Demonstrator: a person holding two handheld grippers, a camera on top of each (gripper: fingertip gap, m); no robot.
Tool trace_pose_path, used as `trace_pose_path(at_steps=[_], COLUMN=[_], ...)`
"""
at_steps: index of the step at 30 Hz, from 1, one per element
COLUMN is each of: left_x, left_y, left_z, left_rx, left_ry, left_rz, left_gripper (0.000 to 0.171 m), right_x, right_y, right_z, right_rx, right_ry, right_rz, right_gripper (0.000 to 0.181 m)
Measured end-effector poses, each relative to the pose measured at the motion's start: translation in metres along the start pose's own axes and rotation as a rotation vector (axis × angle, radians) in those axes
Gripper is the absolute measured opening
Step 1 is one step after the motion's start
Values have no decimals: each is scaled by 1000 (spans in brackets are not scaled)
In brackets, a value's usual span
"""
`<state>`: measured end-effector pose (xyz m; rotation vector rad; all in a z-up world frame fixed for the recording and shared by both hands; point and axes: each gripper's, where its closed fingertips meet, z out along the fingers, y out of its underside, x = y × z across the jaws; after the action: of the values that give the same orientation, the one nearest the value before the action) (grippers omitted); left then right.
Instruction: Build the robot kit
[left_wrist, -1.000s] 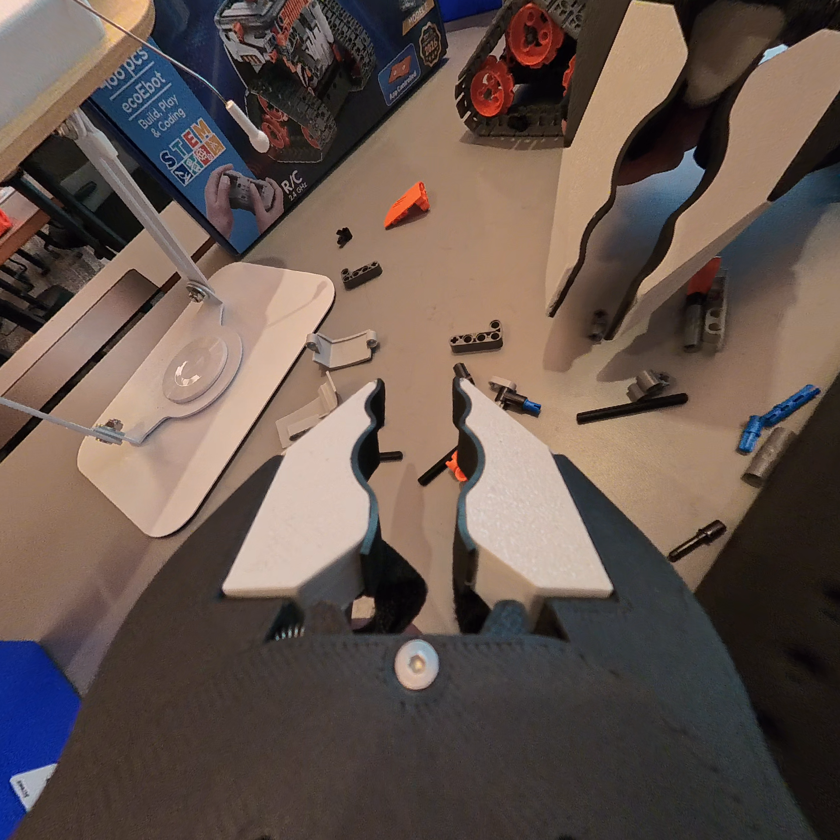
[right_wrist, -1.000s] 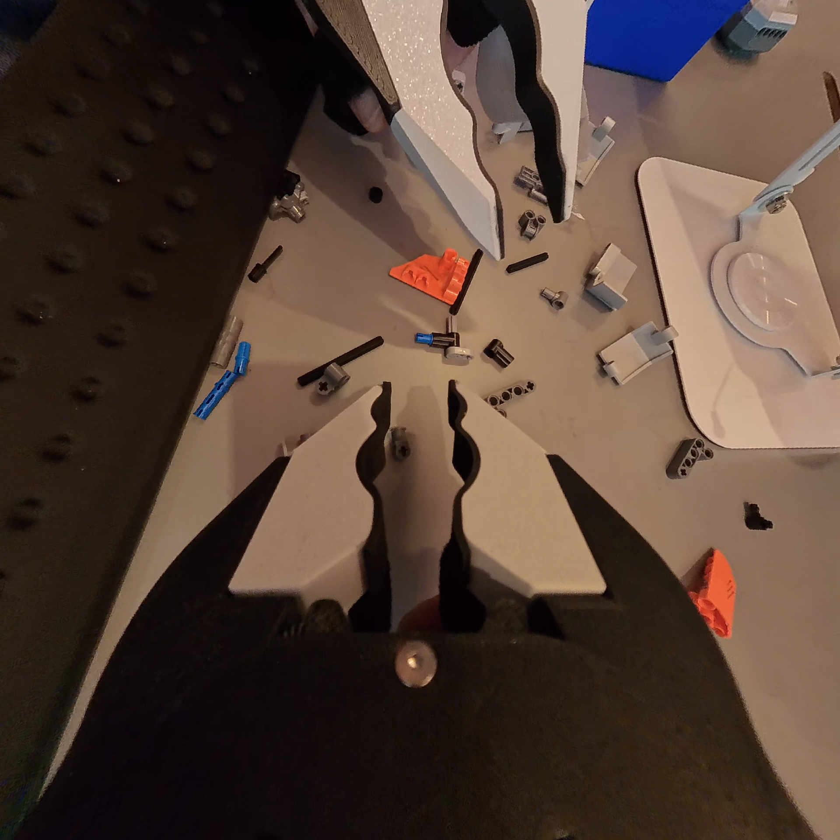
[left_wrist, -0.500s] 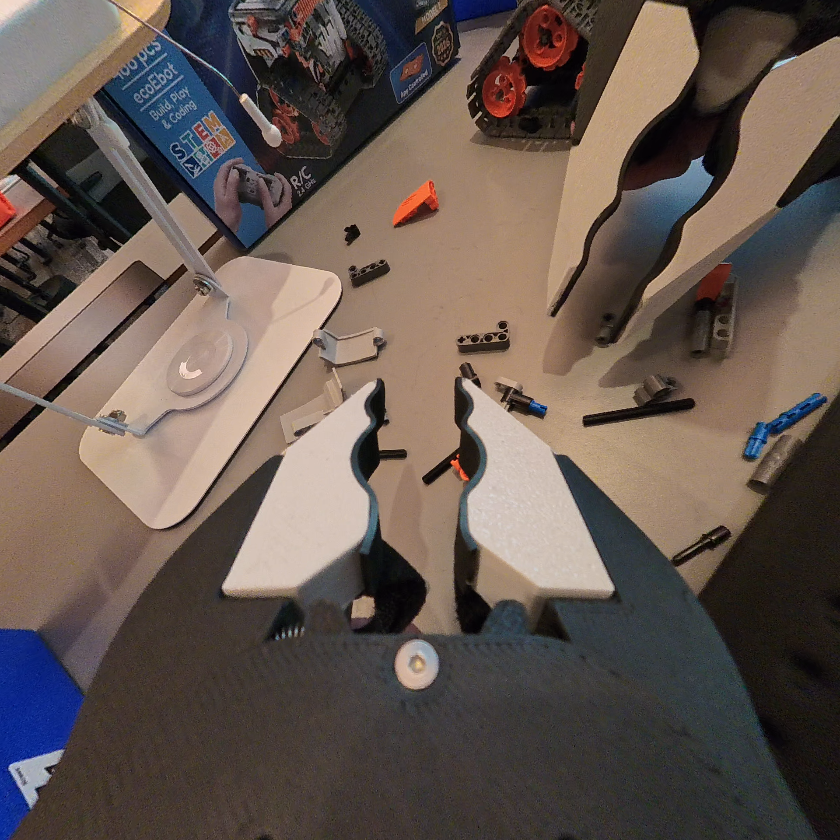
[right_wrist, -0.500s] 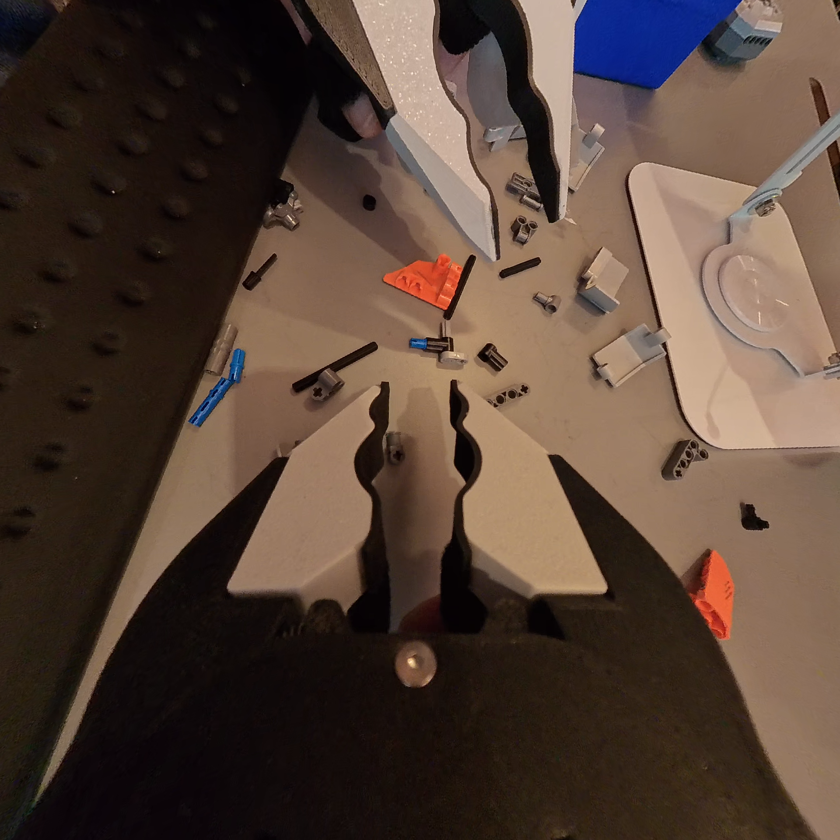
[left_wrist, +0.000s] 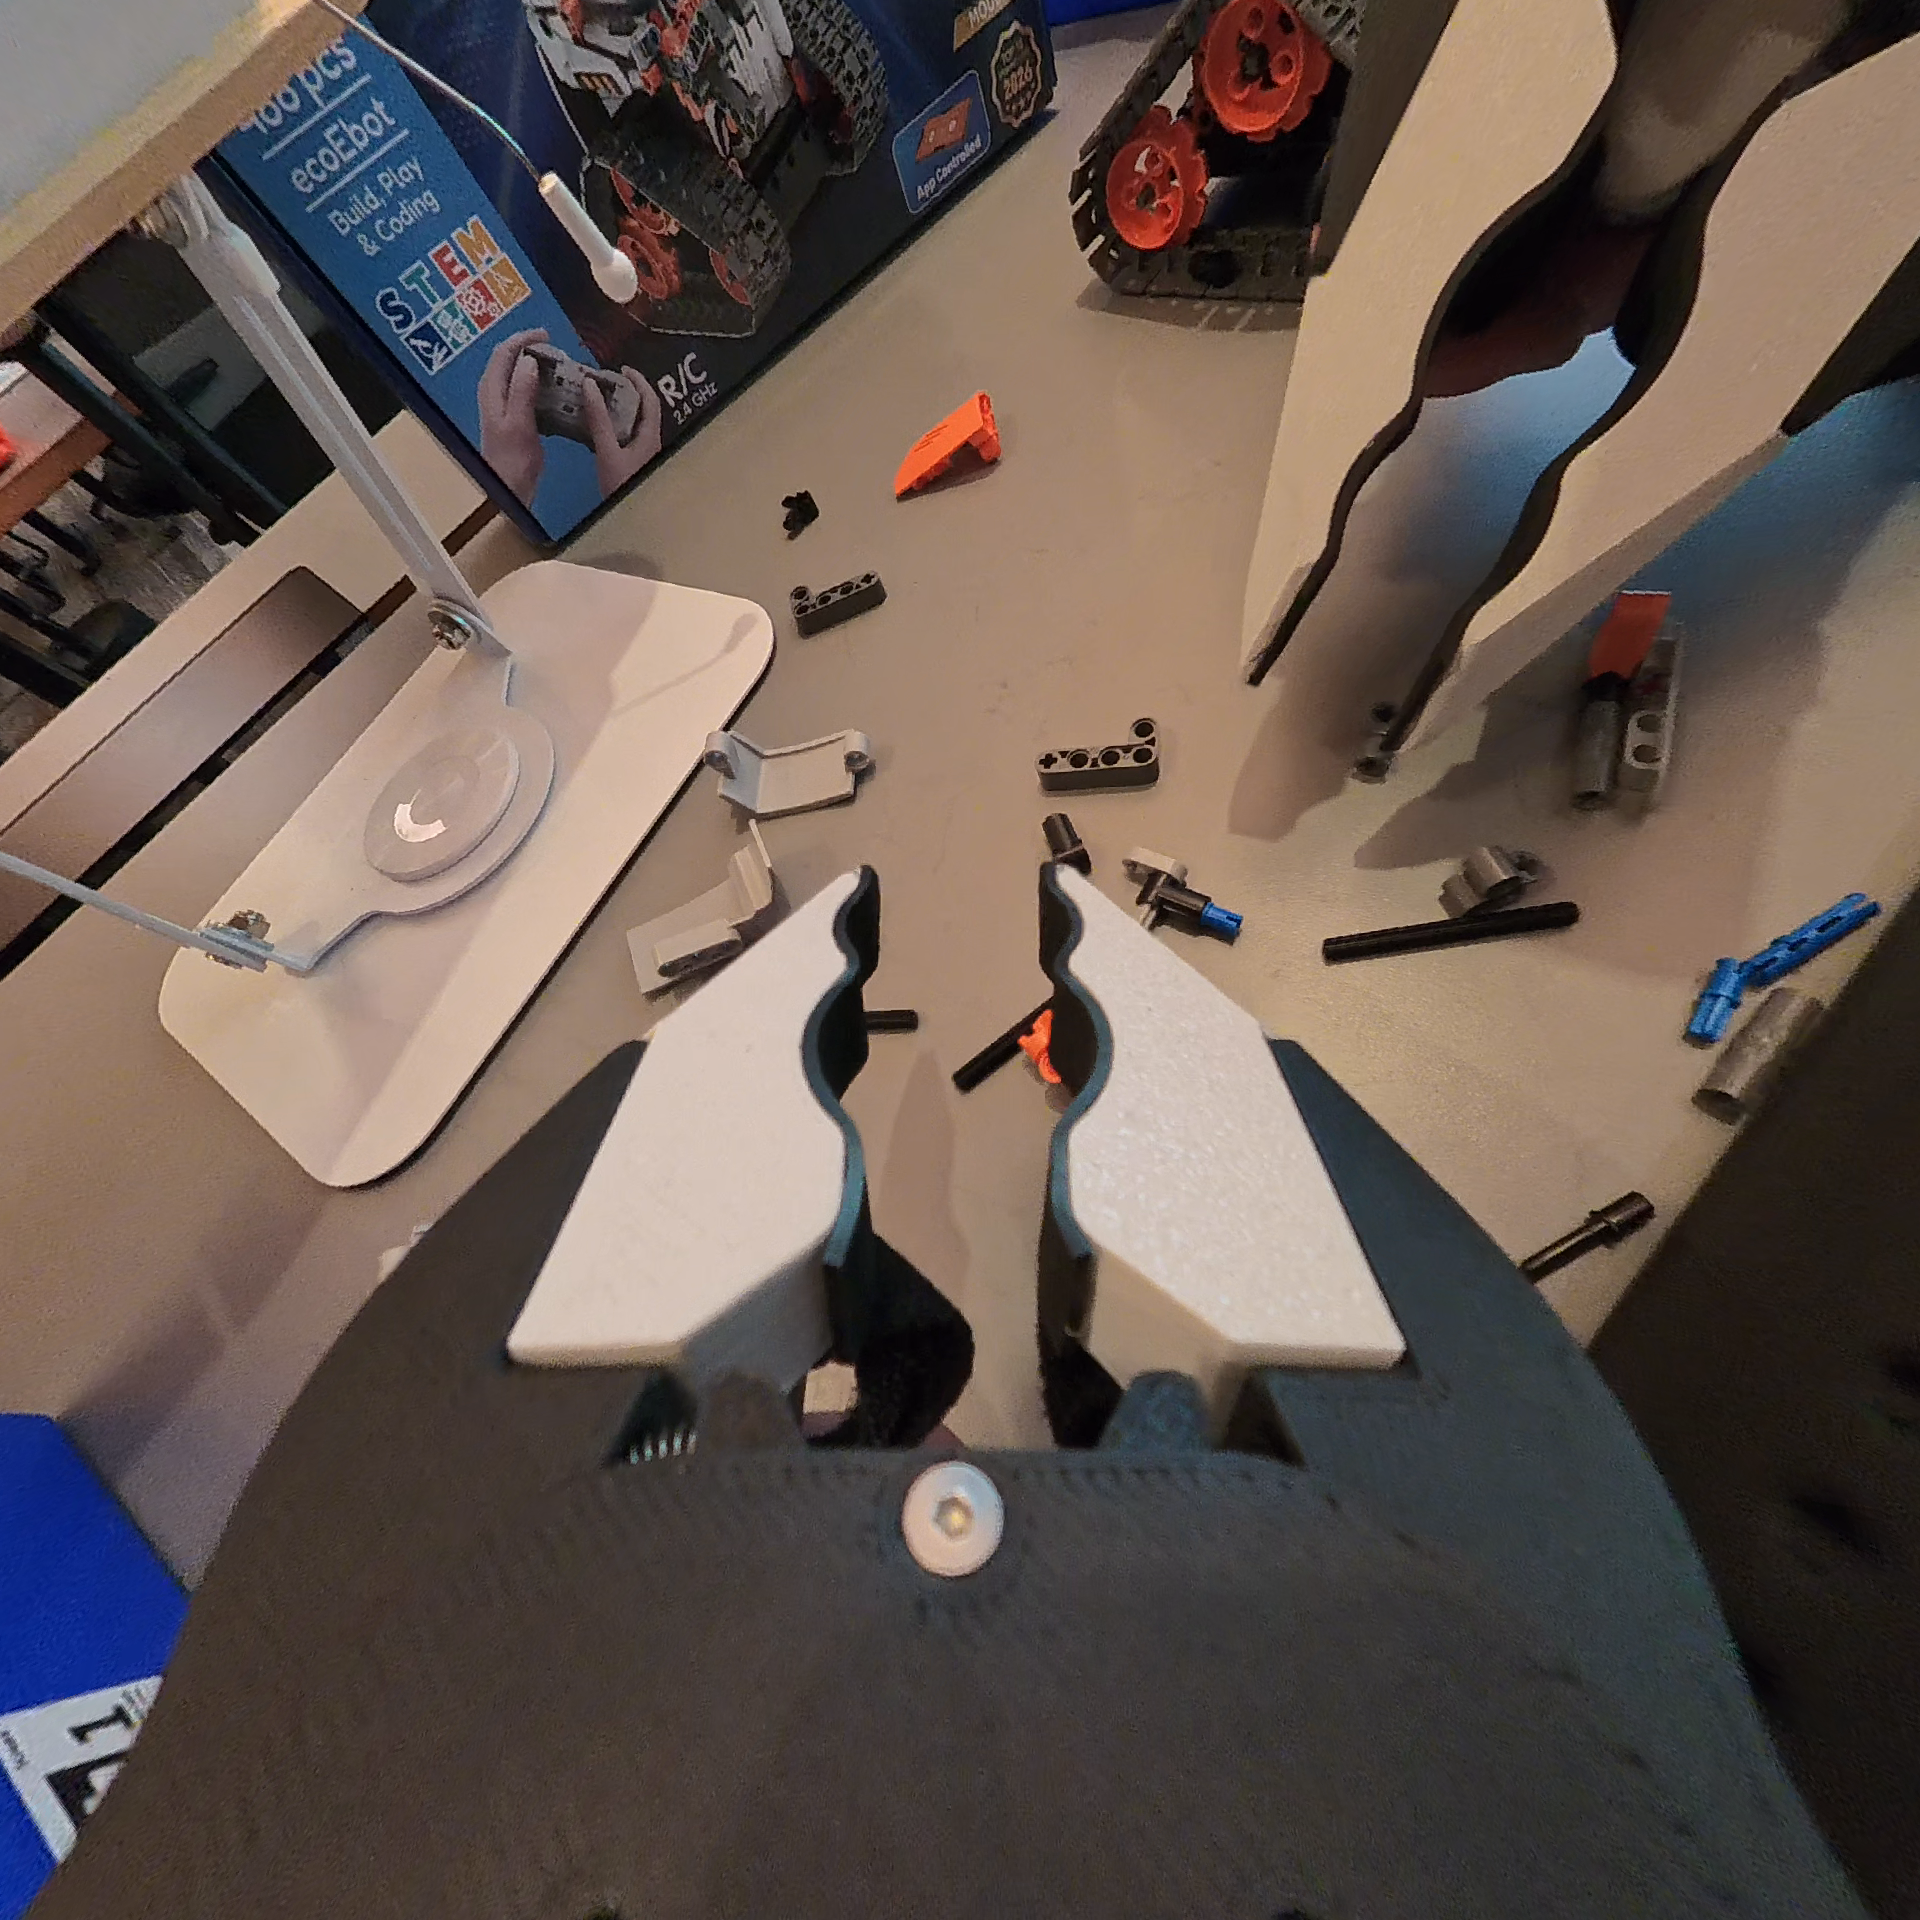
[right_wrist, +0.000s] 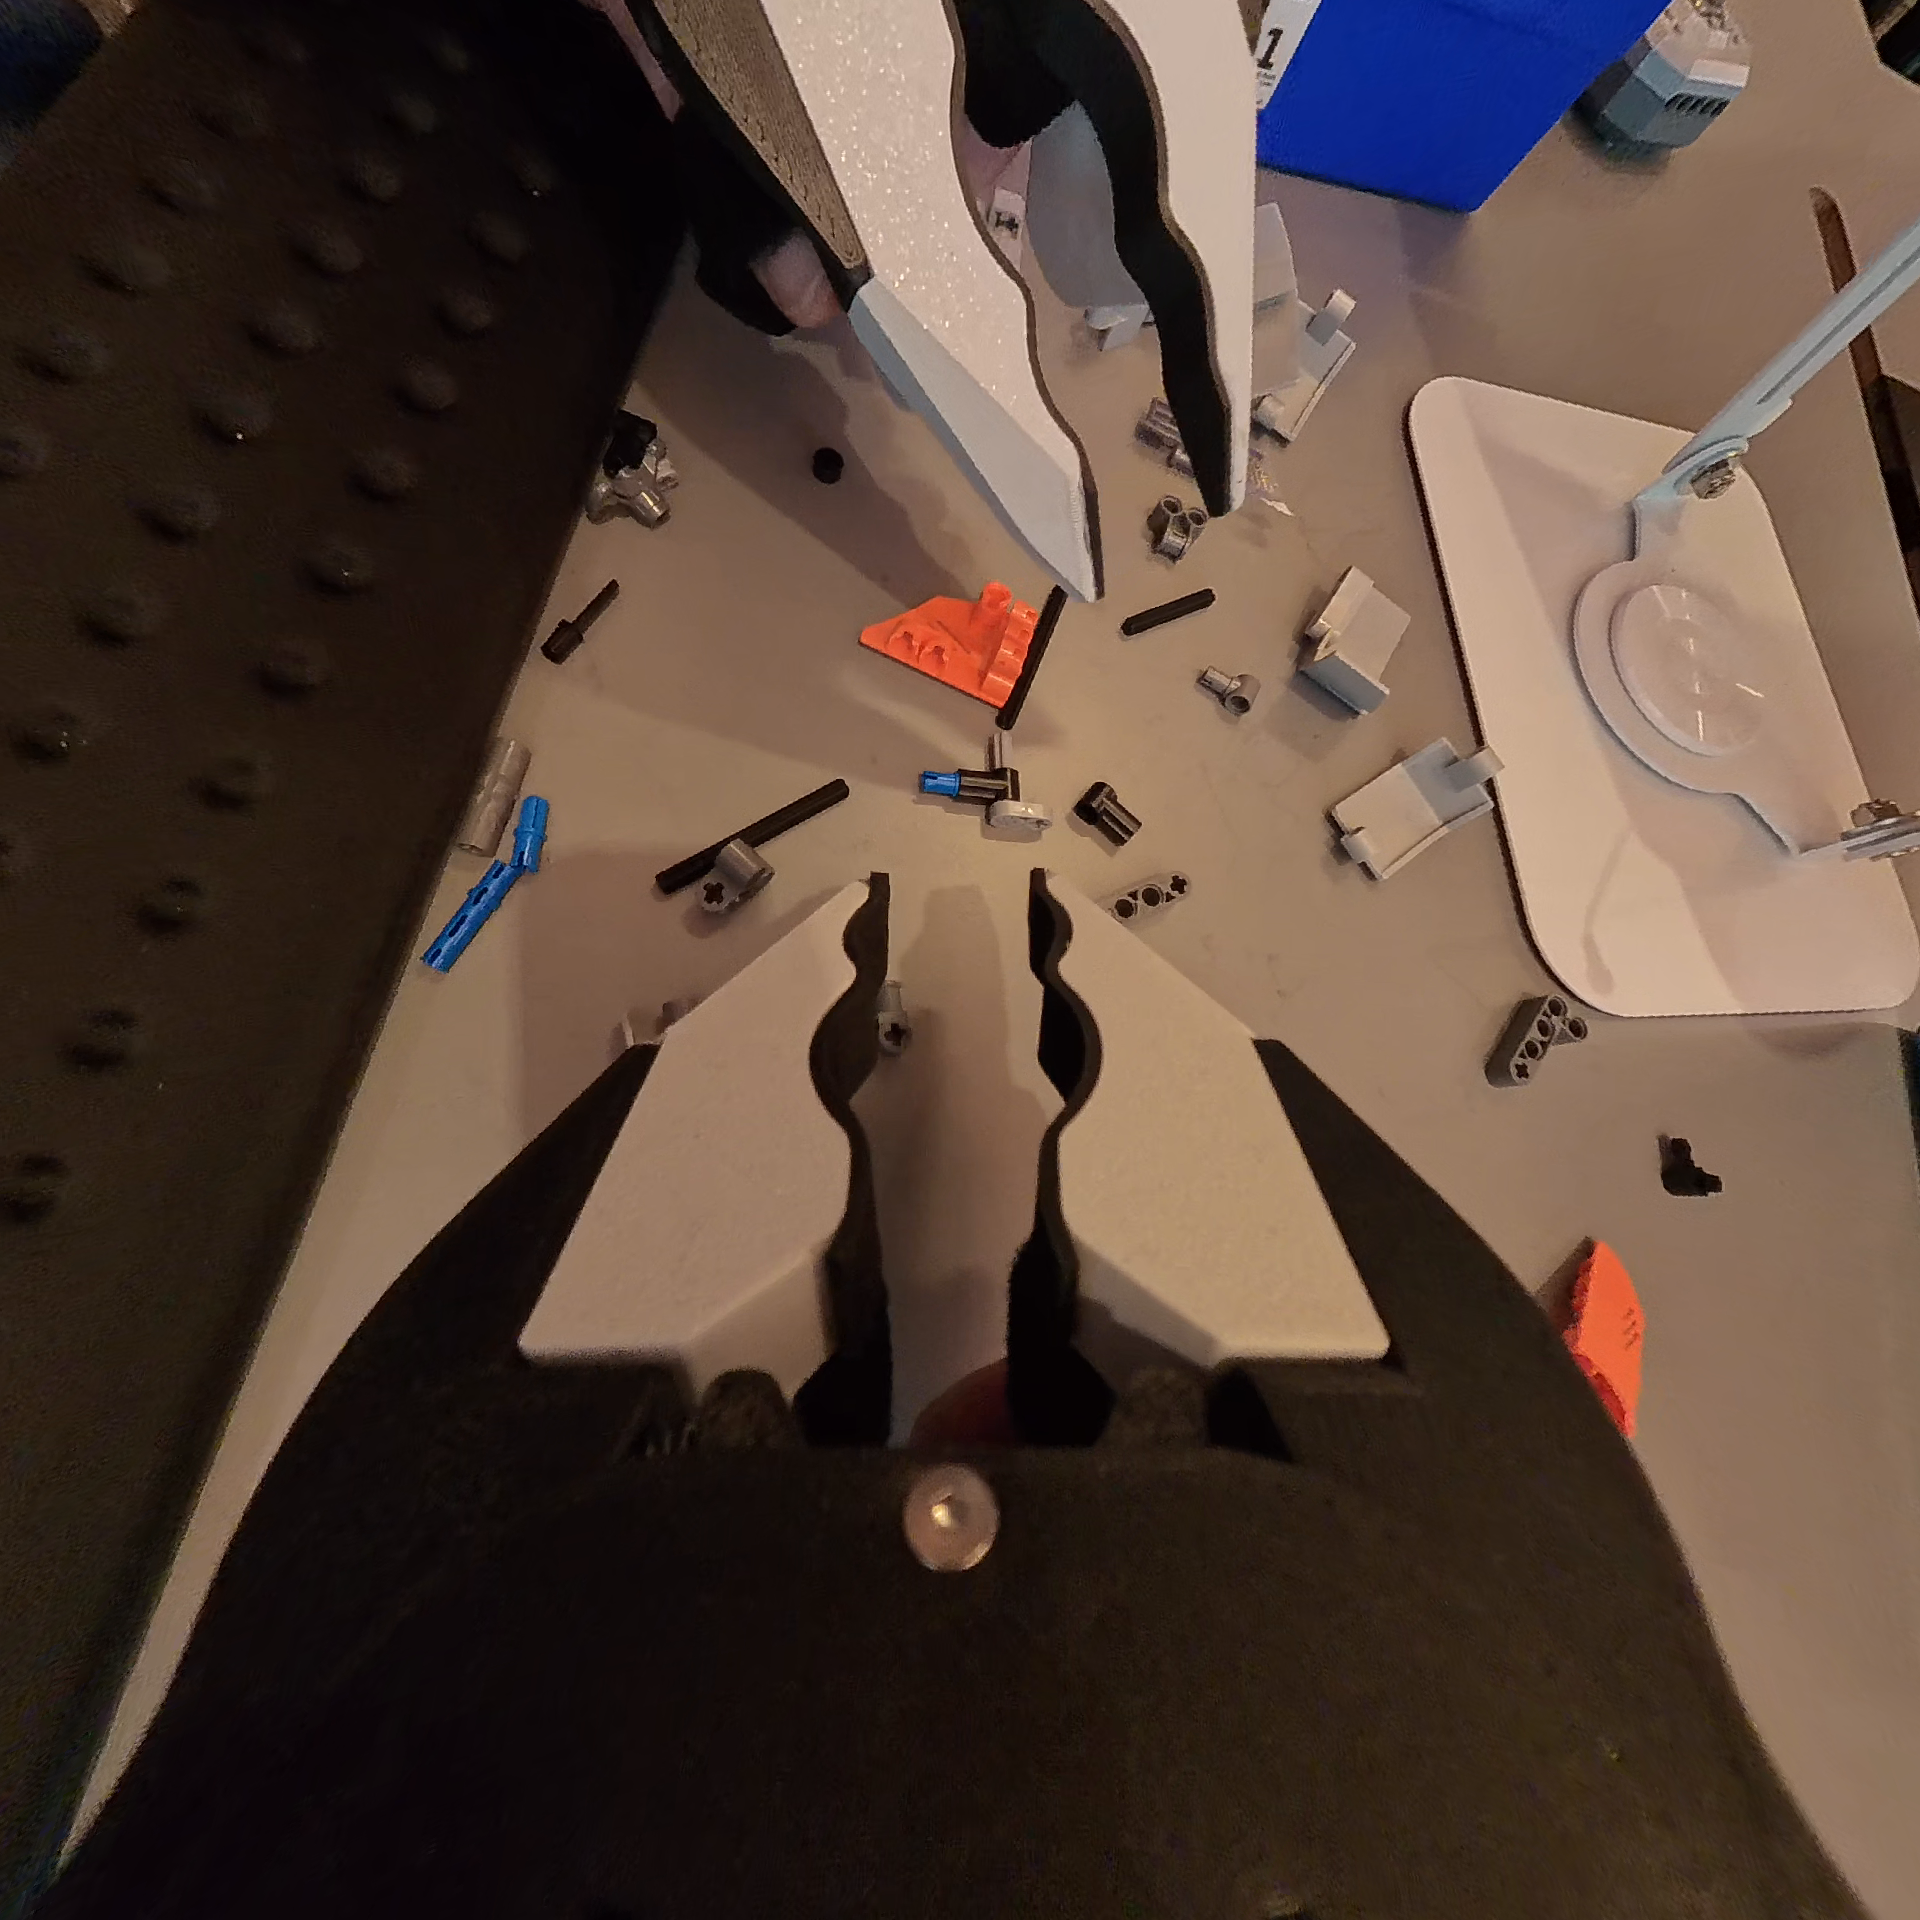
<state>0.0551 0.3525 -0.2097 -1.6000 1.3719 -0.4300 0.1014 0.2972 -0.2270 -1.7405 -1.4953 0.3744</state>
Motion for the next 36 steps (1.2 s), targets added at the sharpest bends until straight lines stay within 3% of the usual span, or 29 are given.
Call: trace_pose_path(at_steps=[9, 17, 24, 30, 36], left_x=[-26, -37, -34, -26, -25], left_y=[-23, -35, -33, -26, -24], left_z=[-16, -29, -27, -19, -17], left_rx=[127, 207, 196, 144, 125], left_ry=[-127, -156, -133, -103, -97], left_rz=[-52, -99, -102, -72, -61], left_gripper=[18, 11, 15, 18, 19], right_x=[6, 6, -6, -15, -12], right_y=[-4, -7, 5, 33, 38], right_z=[-3, -8, -15, -6, 1], right_rx=[-4, -77, -184, -300, -298], right_ry=[25, -8, -53, -76, -76], right_rz=[13, 51, 59, 34, 30], right_gripper=[22, 20, 21, 22, 4])
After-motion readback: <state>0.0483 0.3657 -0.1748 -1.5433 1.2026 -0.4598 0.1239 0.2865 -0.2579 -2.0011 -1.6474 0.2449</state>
